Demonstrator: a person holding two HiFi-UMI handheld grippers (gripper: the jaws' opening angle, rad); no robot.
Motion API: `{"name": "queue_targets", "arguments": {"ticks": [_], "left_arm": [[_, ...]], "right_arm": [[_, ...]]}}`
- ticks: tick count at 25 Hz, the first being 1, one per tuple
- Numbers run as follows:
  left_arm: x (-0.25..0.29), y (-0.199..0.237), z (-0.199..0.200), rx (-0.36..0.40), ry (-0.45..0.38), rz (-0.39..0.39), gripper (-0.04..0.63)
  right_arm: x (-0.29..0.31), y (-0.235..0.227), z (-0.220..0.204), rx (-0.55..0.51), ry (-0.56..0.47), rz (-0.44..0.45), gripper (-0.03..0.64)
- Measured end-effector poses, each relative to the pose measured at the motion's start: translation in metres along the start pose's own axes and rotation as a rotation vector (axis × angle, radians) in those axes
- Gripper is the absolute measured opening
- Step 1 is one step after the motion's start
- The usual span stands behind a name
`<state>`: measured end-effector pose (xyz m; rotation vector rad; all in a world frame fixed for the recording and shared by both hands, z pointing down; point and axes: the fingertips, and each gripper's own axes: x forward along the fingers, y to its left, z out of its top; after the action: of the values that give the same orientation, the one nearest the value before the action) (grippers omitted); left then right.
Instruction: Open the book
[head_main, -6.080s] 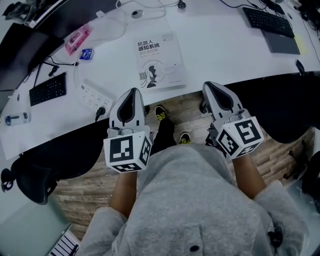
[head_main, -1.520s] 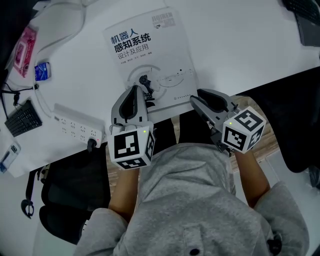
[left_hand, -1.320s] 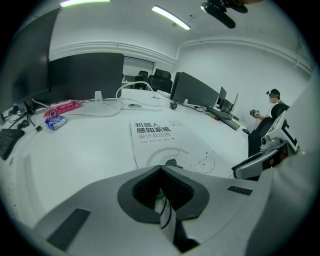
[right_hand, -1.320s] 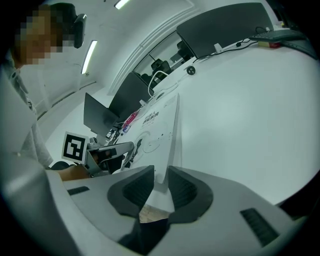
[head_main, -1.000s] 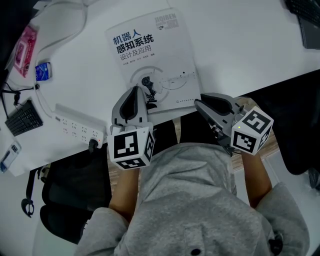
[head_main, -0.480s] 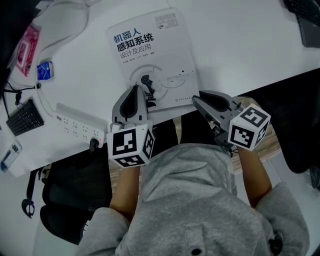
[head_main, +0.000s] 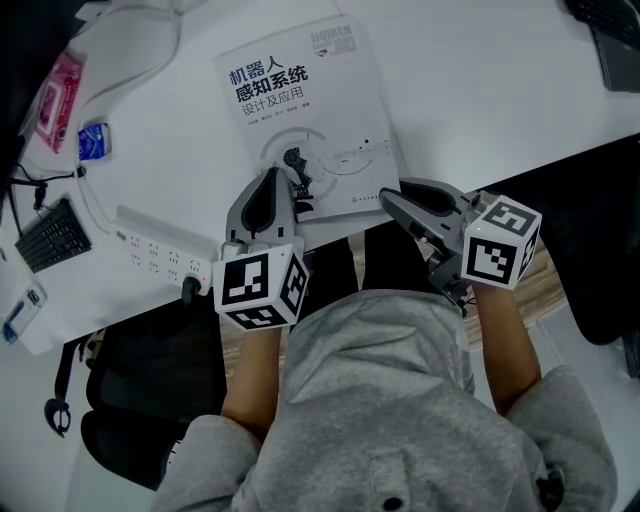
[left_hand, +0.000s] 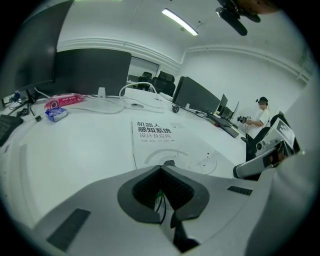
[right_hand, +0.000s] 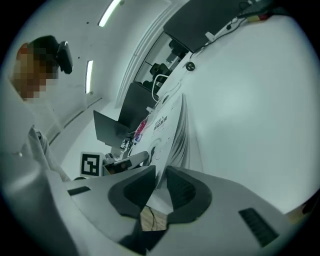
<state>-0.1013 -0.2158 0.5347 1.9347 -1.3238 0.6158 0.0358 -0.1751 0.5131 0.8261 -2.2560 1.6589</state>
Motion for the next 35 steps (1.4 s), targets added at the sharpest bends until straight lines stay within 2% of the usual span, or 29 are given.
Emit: {"name": "queue_targets", "arguments": {"ticks": [3,6,10,12,14,19,27,35], "left_arm": [[0.003,-0.007,-0.003,0.028,-0.003,-0.037,0.009],[0.004,-0.014,-0.005,0.056,-0.008,-0.063,0.009],[0.018,-0.045,0.011,0.054,-0.012,-0.165,0.009],[0.027,-0.060,0.018,0.055,-0.014,-0.220,0.009],[0.031,-0.062,0.025,0.034,-0.021,-0.243,0.009],[0.013,-0.051,0.034,-0.079,-0.041,-0.249,0.009],[-0.031,-0.041,0.056,-0.040,-0.109,-0.220,0.009],[-0.068,-0.023,0.077,-0.087,-0.207,-0.197,0.009]], "right_arm": [[-0.001,-0.008,-0.001,-0.077,-0.027,-0.082,0.080],[-0.003,-0.015,0.002,-0.067,-0.108,-0.136,0.075],[-0.025,-0.027,0.039,-0.066,-0.239,-0.244,0.052],[-0.036,-0.029,0.057,-0.073,-0.282,-0.262,0.046],[-0.038,-0.023,0.068,-0.100,-0.297,-0.246,0.046],[-0.040,0.004,0.072,-0.205,-0.274,-0.228,0.046],[-0.029,0.059,0.079,-0.385,-0.242,-0.186,0.046],[0.001,0.112,0.075,-0.566,-0.183,-0.145,0.046]]}}
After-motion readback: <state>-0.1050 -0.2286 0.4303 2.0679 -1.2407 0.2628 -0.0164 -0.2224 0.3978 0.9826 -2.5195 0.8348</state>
